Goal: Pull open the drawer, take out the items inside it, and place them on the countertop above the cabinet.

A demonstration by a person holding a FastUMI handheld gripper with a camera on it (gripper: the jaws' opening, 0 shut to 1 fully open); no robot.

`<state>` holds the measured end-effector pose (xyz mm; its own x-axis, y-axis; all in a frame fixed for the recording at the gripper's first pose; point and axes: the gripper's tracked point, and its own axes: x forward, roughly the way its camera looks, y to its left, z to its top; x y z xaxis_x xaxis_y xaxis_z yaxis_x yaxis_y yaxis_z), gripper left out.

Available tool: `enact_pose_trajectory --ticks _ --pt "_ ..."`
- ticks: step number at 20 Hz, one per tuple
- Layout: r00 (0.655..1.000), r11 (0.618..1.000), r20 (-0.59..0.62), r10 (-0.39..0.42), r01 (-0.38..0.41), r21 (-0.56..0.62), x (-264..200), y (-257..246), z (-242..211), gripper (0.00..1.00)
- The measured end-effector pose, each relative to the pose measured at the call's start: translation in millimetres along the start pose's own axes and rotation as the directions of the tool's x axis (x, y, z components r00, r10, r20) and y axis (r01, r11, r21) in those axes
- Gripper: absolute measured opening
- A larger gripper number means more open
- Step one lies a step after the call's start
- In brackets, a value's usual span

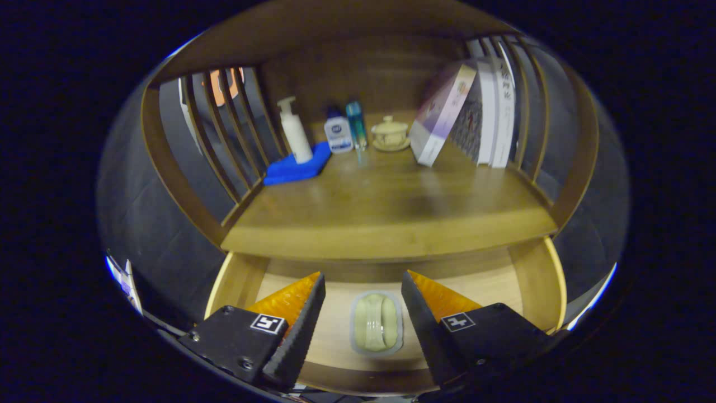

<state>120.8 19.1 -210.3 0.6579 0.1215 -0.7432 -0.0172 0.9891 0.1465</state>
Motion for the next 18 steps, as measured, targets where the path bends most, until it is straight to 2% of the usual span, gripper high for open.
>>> enact_pose_trajectory --ticks 4,9,10,11,14,18 --pt "0.992 0.998 -0.123 -0.043 0.036 -0.057 30.4 -6.5 -32.2 0.76" --pt "0.970 0.997 -0.233 -0.066 0.057 -0.045 44.4 -12.7 -60.2 0.68" --pt "0.966 0.996 -0.243 -0.085 0.076 -0.046 45.9 -17.9 -62.2 0.64" --pt "0.963 0.995 -0.250 -0.100 0.091 -0.048 46.8 -21.2 -65.4 0.50" --pt "0.956 0.995 -0.275 -0.097 0.088 -0.042 48.2 -21.2 -72.5 0.34" --pt "0.964 0.997 -0.257 -0.072 0.069 -0.020 41.4 -18.8 -69.0 0.24"
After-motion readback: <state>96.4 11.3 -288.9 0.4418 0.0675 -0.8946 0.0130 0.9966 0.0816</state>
